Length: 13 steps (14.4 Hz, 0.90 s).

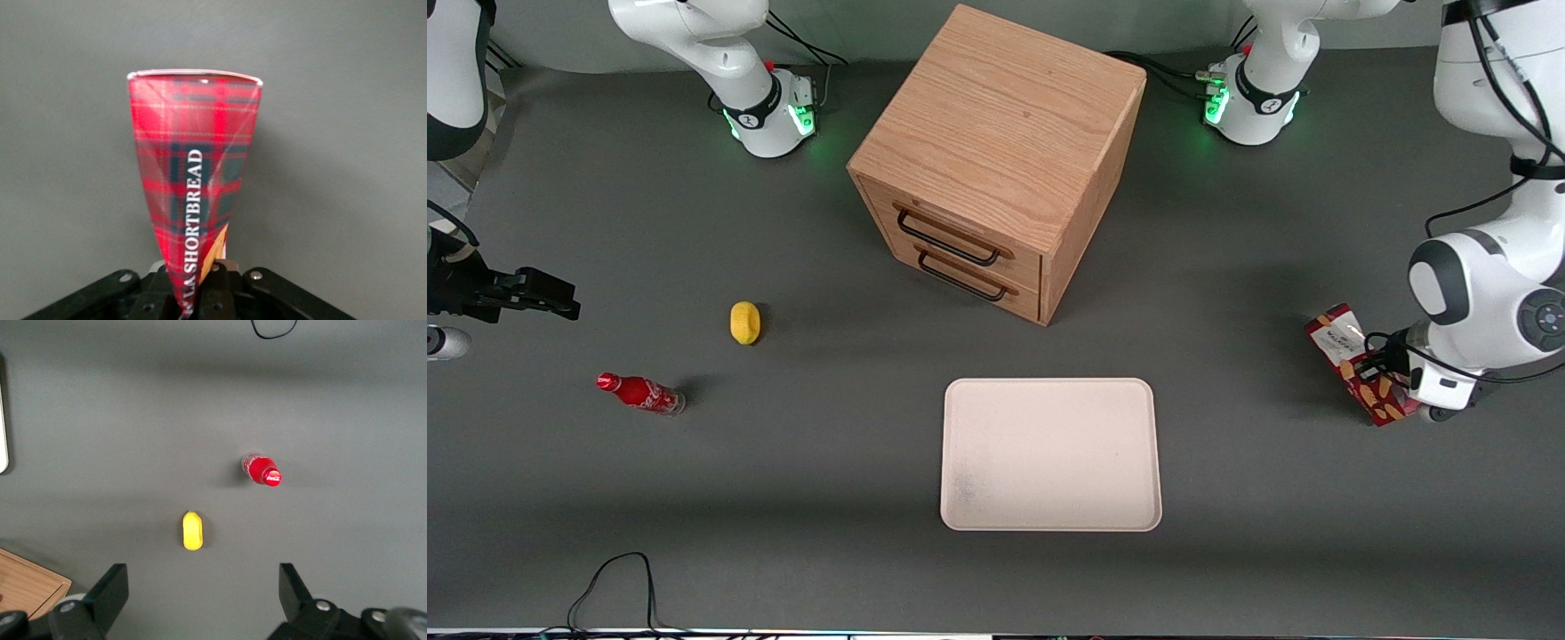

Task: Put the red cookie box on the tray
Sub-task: 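Lift the box upright with the left gripper, then carry the upright box over the white tray and lower it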

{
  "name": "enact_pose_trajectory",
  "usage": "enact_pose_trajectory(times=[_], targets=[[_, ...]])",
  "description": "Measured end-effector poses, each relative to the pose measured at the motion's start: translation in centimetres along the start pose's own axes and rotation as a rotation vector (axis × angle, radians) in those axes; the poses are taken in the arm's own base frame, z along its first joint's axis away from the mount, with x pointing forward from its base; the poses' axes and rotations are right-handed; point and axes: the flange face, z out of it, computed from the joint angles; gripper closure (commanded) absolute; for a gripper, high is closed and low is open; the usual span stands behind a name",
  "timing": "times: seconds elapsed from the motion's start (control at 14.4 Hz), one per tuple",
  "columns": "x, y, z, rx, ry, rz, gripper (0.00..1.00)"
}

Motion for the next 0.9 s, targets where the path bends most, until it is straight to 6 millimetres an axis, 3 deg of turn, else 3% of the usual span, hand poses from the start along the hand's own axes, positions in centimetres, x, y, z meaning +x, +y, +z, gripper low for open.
enact_pose_trajectory(times=[0.14, 0.28, 0.42, 0.56, 0.69, 0.76, 0.9], targets=[[0.8, 2.1, -5.9, -0.003, -0.025, 0.1, 1.0], [0.4, 5.8, -13.0, -0.025, -0.018, 0.199, 1.0], [-1.7, 11.0, -19.0, -0.03, 0.006, 0.313, 1.0], [-4.5, 16.3, -23.5, 0.013, 0.056, 0.435, 1.0], [-6.8, 20.6, -25.6, 0.027, 0.092, 0.521, 1.0], [-7.4, 22.5, -25.5, 0.022, 0.098, 0.552, 1.0], [-7.7, 26.3, -23.3, 0.008, 0.091, 0.598, 1.0]])
